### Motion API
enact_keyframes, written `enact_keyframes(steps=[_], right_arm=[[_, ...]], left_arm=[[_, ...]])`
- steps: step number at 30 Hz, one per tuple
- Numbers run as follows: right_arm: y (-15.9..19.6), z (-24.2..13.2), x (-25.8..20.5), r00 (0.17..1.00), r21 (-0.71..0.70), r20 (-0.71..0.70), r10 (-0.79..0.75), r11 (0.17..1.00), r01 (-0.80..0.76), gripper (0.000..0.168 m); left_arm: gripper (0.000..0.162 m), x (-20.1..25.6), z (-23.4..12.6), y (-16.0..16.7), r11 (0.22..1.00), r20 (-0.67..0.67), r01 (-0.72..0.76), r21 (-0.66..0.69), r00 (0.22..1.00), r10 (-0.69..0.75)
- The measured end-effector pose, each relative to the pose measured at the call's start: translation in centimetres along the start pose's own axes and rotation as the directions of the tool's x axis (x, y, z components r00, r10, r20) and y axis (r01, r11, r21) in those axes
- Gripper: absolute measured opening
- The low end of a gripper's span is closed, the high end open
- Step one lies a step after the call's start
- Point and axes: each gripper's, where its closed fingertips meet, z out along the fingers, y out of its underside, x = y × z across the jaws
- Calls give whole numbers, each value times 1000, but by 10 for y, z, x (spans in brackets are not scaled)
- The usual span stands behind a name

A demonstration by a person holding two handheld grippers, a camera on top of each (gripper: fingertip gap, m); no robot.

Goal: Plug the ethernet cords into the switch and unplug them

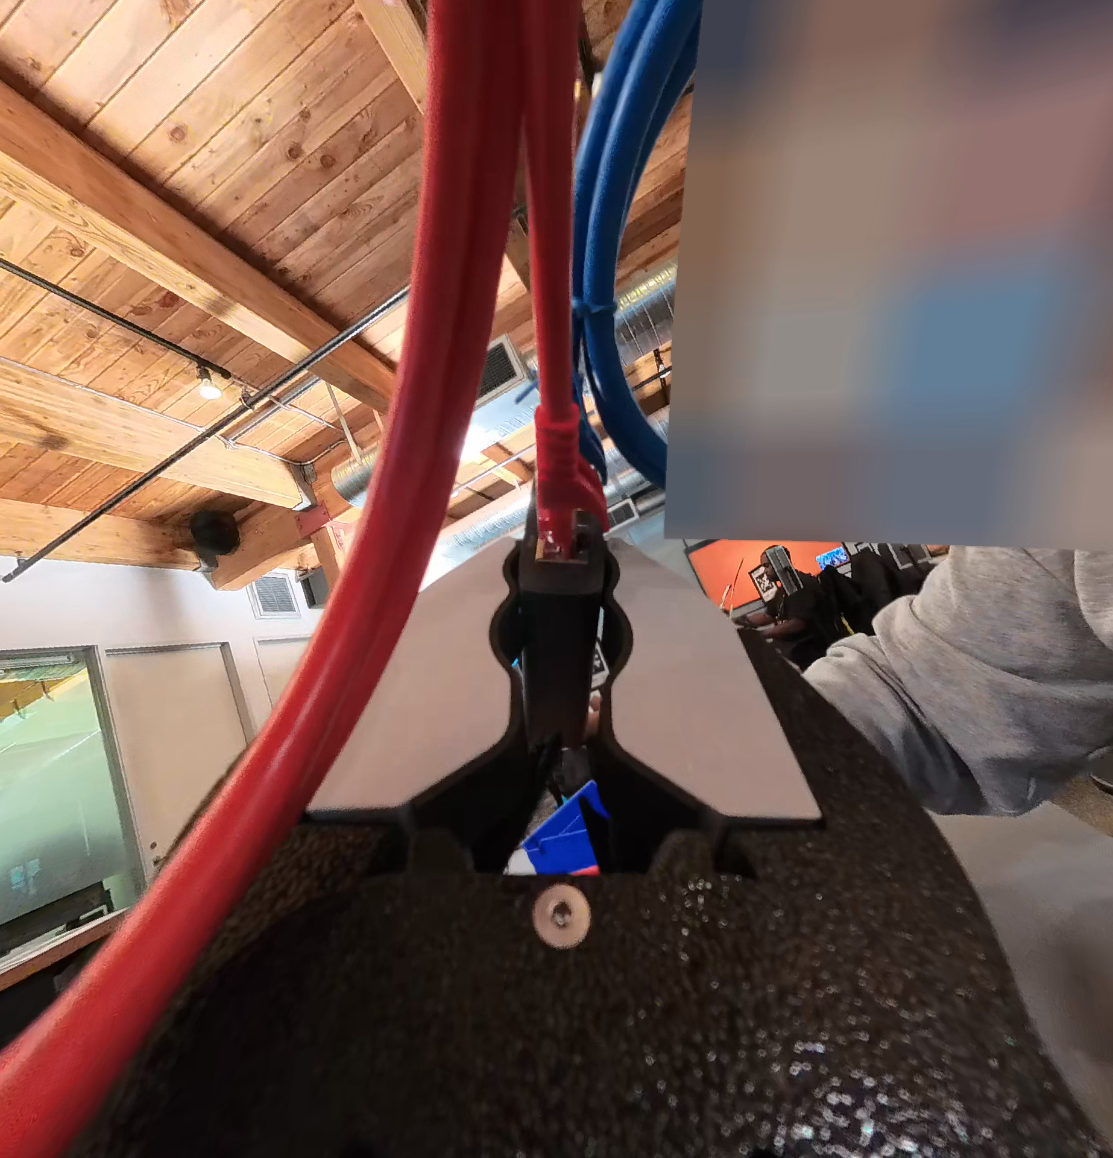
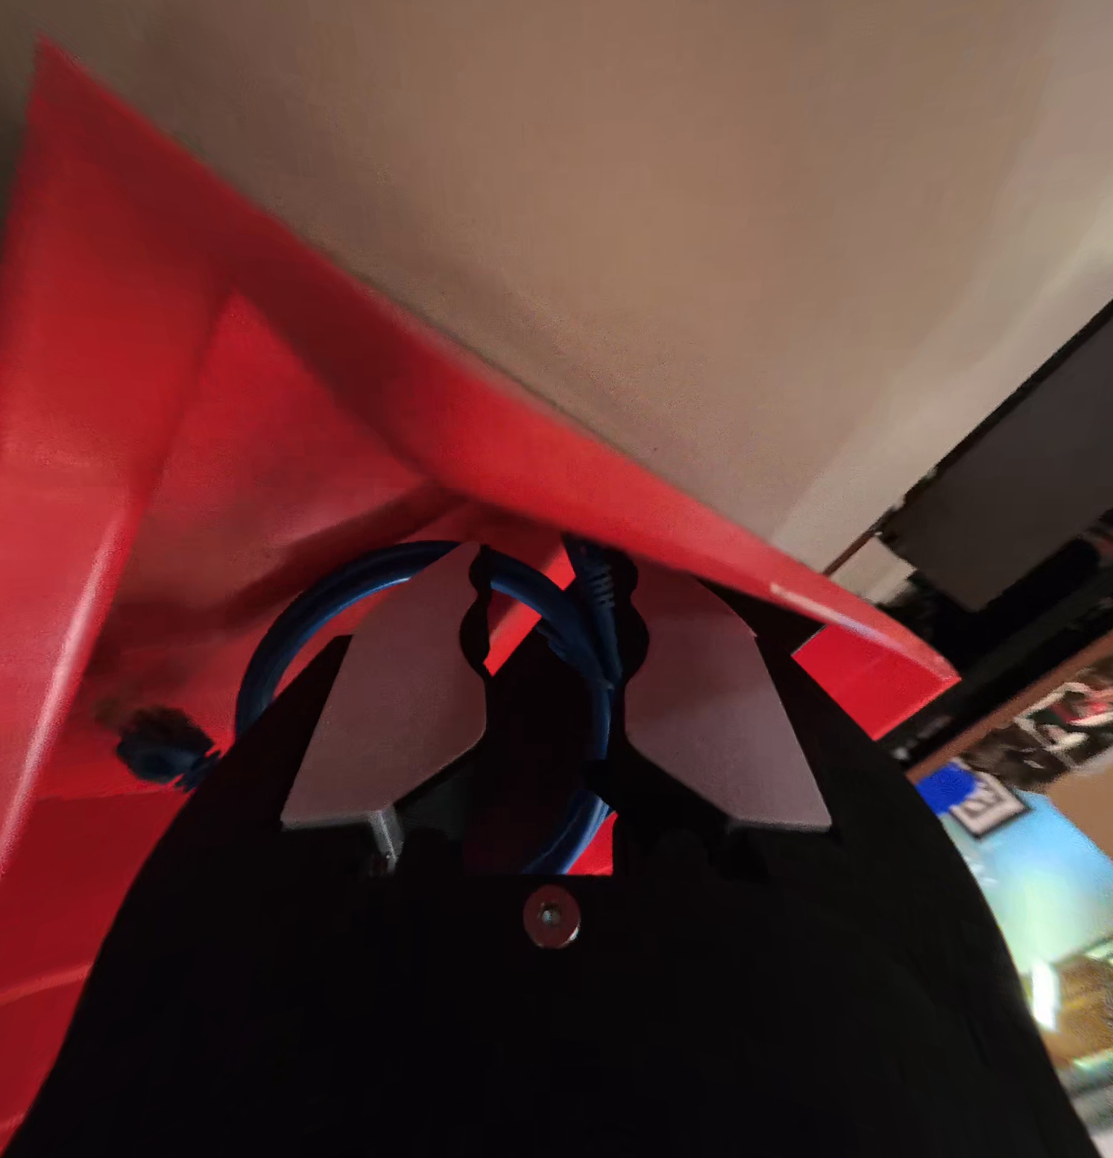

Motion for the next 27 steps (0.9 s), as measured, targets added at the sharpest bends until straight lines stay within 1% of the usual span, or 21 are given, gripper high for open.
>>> enact_keyframes(steps=[2,5,9,12,15,17,19,23,27], right_arm=[[1,-3,-3,999,9,27,35,999,-36,39],[3,-11,-5,998,42,30,63,997,-64,39],[12,-20,-5,985,88,53,165,982,-169,40],[16,-25,-7,960,128,123,251,955,-266,40],[7,-30,-7,920,211,225,320,906,-366,41],[3,-30,-5,890,222,280,359,878,-424,41],[1,-25,-2,871,208,305,386,865,-456,41],[1,-12,2,912,161,253,324,915,-370,38],[0,-5,2,943,83,223,248,959,-272,36]], left_arm=[[18,1,2,4,1000,-5,-4,-20,1000,4],[18,2,5,8,999,-11,-8,-37,1000,7],[17,4,7,8,999,-21,1,-32,1000,-1],[17,4,7,8,1000,-20,1,-30,1000,-2],[17,3,6,6,1000,-17,0,-23,1000,-1],[17,3,5,4,1000,-16,4,-9,1000,-4],[18,3,4,1,1000,-17,12,9,1000,-11],[17,2,1,-3,999,-20,22,35,1000,-21],[18,1,1,-1,1000,-15,18,19,1000,-18]])
